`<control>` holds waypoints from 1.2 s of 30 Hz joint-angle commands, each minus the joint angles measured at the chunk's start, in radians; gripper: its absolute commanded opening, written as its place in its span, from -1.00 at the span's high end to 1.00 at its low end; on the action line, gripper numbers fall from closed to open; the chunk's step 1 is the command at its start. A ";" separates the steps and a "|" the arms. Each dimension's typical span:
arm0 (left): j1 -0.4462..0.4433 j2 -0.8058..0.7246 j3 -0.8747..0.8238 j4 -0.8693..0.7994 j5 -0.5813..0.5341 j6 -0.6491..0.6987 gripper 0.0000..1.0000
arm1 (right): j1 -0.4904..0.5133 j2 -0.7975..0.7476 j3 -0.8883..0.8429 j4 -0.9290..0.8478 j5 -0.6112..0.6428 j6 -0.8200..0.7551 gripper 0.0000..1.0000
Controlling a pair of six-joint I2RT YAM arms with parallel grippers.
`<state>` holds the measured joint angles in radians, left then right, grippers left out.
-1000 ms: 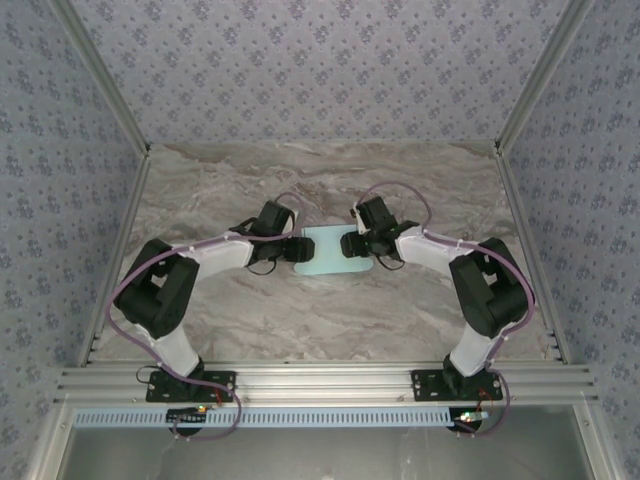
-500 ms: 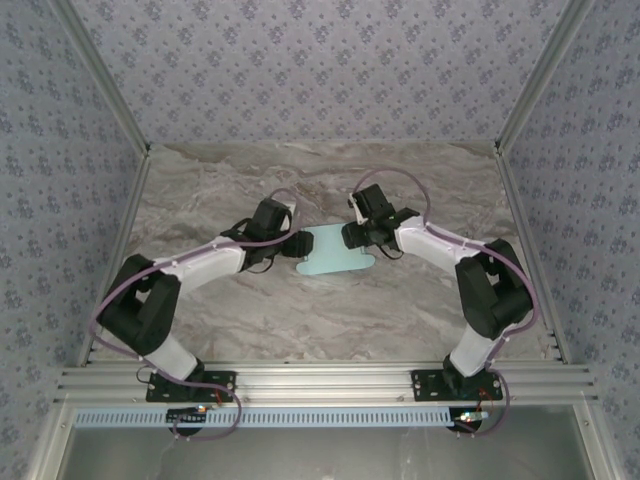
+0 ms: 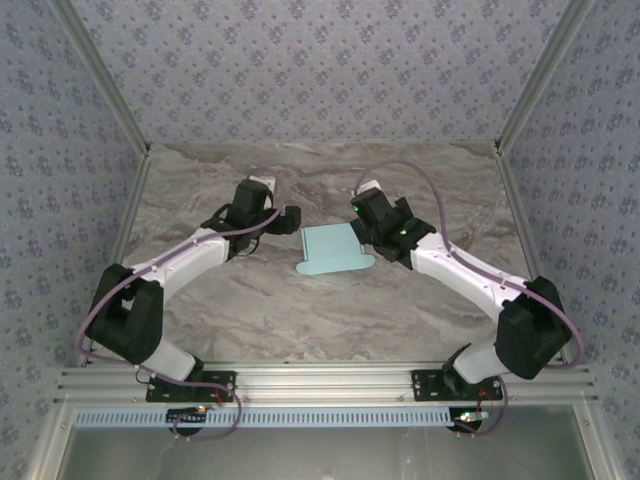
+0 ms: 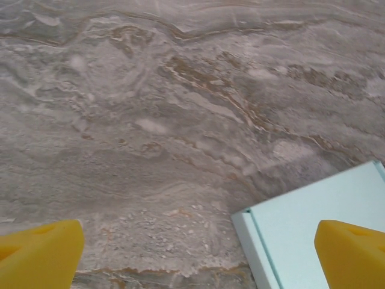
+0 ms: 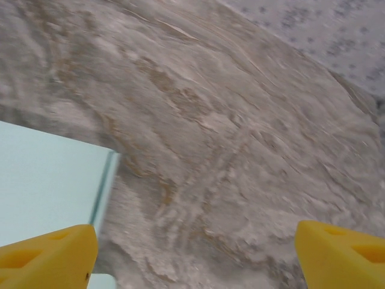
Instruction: Fold the paper box
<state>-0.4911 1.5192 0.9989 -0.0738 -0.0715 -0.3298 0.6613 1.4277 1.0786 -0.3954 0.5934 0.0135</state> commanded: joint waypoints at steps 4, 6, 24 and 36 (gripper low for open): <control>0.073 -0.007 0.011 0.046 0.056 -0.064 -0.98 | -0.046 -0.063 -0.088 -0.015 0.140 0.099 -0.97; 0.101 0.015 0.014 0.057 0.113 -0.104 -0.98 | -0.077 -0.078 -0.105 -0.021 0.120 0.161 -0.98; 0.031 0.446 0.417 -0.173 0.376 0.030 -0.91 | -0.023 -0.101 -0.267 0.045 -0.575 0.294 -0.92; -0.007 0.631 0.644 -0.400 0.615 0.156 -0.81 | -0.007 -0.058 -0.338 0.085 -0.815 0.304 -0.84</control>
<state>-0.4938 2.1277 1.5936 -0.3660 0.4393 -0.2325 0.6598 1.3544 0.7483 -0.3099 -0.1364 0.3077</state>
